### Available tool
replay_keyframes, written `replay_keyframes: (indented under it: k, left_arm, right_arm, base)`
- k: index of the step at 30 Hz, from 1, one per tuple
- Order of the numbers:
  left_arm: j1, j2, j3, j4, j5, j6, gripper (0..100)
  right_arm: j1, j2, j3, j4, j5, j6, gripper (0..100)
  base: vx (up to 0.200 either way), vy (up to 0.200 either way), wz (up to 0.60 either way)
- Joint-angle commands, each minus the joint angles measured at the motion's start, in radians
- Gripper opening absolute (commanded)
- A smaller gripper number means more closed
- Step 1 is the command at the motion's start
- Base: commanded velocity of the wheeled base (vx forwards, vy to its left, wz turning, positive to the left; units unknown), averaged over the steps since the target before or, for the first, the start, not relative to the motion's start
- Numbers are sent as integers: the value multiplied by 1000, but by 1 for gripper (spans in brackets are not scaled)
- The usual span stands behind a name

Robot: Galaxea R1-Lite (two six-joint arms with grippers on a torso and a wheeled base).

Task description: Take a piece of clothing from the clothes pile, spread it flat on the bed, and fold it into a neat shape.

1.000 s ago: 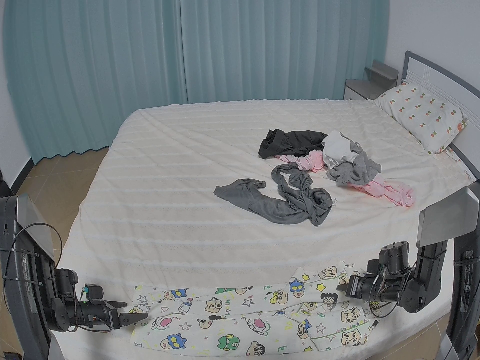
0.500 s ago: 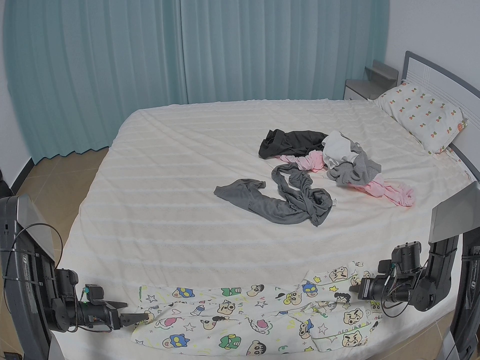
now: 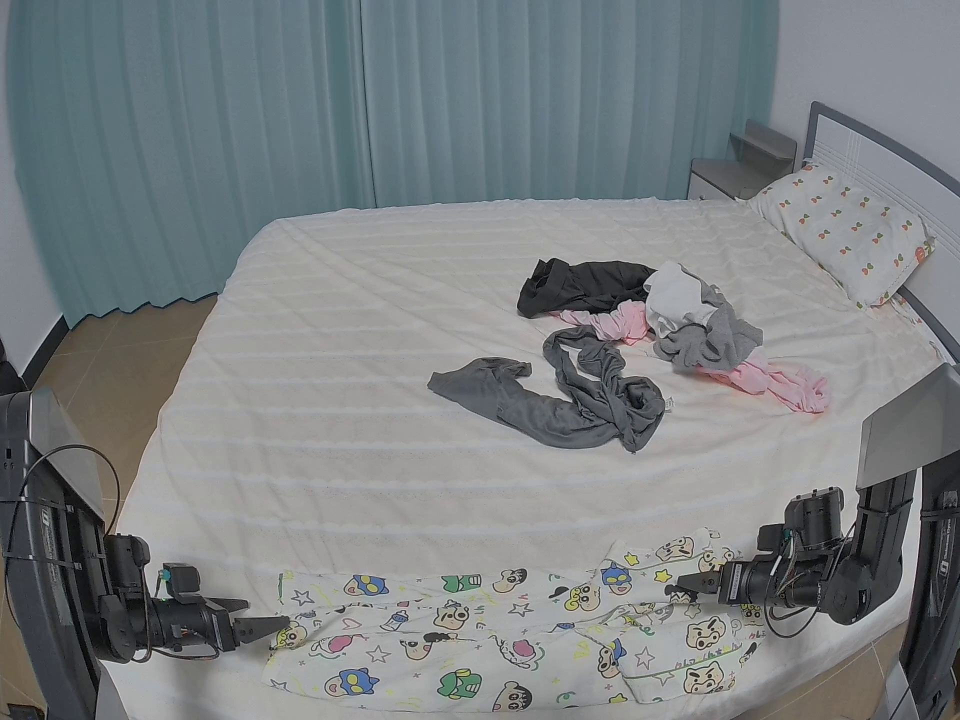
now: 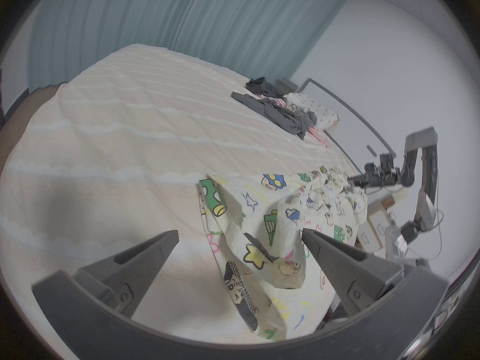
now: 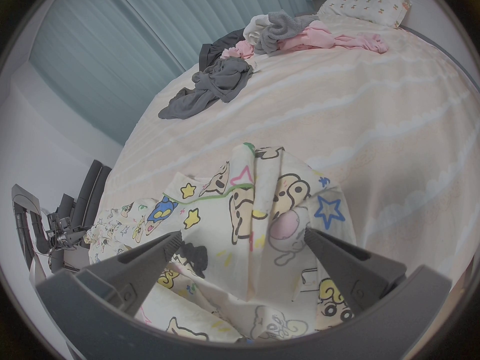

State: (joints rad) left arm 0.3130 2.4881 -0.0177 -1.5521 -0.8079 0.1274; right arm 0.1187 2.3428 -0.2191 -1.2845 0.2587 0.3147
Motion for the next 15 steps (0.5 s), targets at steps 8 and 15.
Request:
replay_keyframes:
  k: [8,15]
  left_arm:
    - [26,-222,15,-19,-74,-270,100]
    - [-74,-278,-5,-19,110,-284,100]
  right_arm:
    - [4,-105,57,-32,-16,63,100]
    - [6,-99,208,-234,-13,199,100]
  base:
    - [0,0,0]
    - [0,0,0]
